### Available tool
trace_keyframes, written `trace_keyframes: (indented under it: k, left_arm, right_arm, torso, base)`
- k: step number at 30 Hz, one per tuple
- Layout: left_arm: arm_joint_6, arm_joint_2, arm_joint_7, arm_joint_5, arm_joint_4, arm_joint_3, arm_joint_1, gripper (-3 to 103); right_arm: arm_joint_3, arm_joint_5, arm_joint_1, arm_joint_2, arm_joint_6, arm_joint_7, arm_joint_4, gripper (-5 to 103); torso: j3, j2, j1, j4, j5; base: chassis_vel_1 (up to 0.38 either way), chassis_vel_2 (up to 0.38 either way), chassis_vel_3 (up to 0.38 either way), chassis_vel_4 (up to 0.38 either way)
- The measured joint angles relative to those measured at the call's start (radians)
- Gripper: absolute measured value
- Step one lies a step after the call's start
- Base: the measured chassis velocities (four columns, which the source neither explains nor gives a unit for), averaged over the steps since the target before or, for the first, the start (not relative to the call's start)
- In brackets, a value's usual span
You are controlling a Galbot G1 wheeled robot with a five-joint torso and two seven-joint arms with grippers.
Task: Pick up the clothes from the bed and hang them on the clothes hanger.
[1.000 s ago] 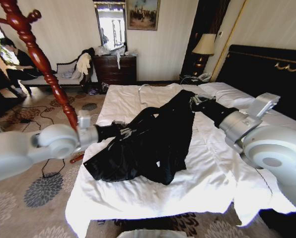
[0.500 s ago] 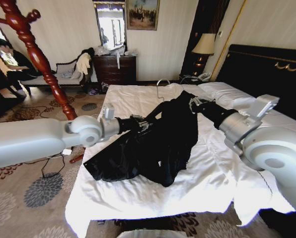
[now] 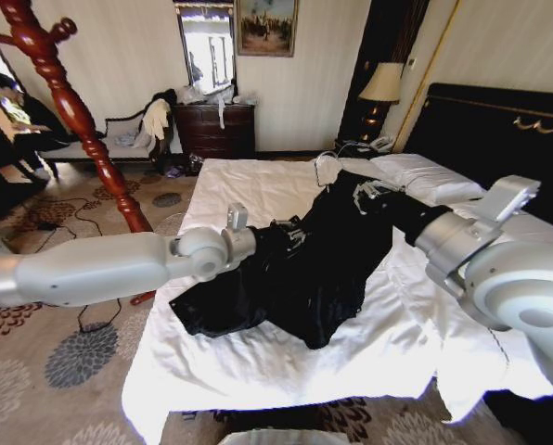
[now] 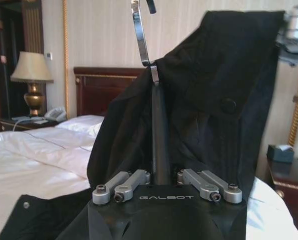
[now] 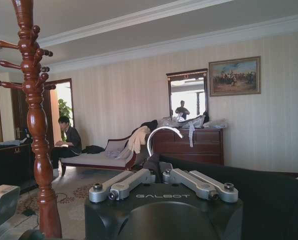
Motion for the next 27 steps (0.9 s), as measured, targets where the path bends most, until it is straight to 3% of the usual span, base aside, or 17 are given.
trace_keyframes:
  k: [5,9,13,15,18,19,23,27]
  left_arm:
    - [-0.009,0.014,-0.016,0.029,0.012,-0.040,0.047,16]
    - [-0.010,0.005,-0.022,0.042,0.007,-0.052,0.055,16]
    - [-0.012,-0.011,-0.024,0.050,0.015,-0.065,0.041,16]
    - [-0.012,-0.014,-0.025,0.050,0.018,-0.066,0.036,16]
    - [-0.015,-0.024,-0.030,0.052,0.023,-0.067,0.026,16]
    - [-0.015,-0.024,-0.030,0.052,0.023,-0.067,0.026,16]
    - [-0.021,-0.035,-0.042,0.054,0.026,-0.080,0.025,16]
    - [-0.023,-0.044,-0.046,0.054,0.032,-0.088,0.023,16]
  right_arm:
    - [-0.005,-0.023,-0.033,-0.013,-0.006,0.000,0.015,-3]
    - [-0.009,-0.058,-0.081,-0.018,-0.014,-0.009,0.015,7]
    - [-0.007,-0.089,-0.140,-0.027,-0.017,-0.032,0.015,27]
    - [-0.007,-0.101,-0.157,-0.029,-0.018,-0.036,0.015,27]
    - [-0.004,-0.158,-0.230,-0.033,-0.009,-0.048,0.014,44]
    - [-0.004,-0.158,-0.230,-0.033,-0.009,-0.048,0.014,44]
    - [0.071,-0.244,-0.374,-0.034,0.015,-0.099,0.013,61]
    - [0.150,-0.264,-0.449,-0.035,0.050,-0.127,0.013,77]
  torso:
    - [0.000,0.000,0.000,0.0001,-0.0002]
    - [0.000,0.000,0.000,0.0001,-0.0001]
    - [0.000,0.000,0.000,0.0002,-0.0003]
    - [0.000,0.000,0.000,0.0002,-0.0002]
    - [0.000,0.000,0.000,0.0001,-0.0001]
    - [0.000,0.000,0.000,0.0001,-0.0001]
    - [0.000,0.000,0.000,0.0000,-0.0002]
    - [0.000,0.000,0.000,-0.0002,-0.0002]
  base:
    - [0.000,0.000,0.000,0.000]
    - [0.000,0.000,0.000,0.000]
    - [0.000,0.000,0.000,0.000]
    - [0.000,0.000,0.000,0.000]
    - [0.000,0.000,0.000,0.000]
    - [0.000,0.000,0.000,0.000]
    - [0.000,0.000,0.000,0.000]
    - [0.000,0.000,0.000,0.000]
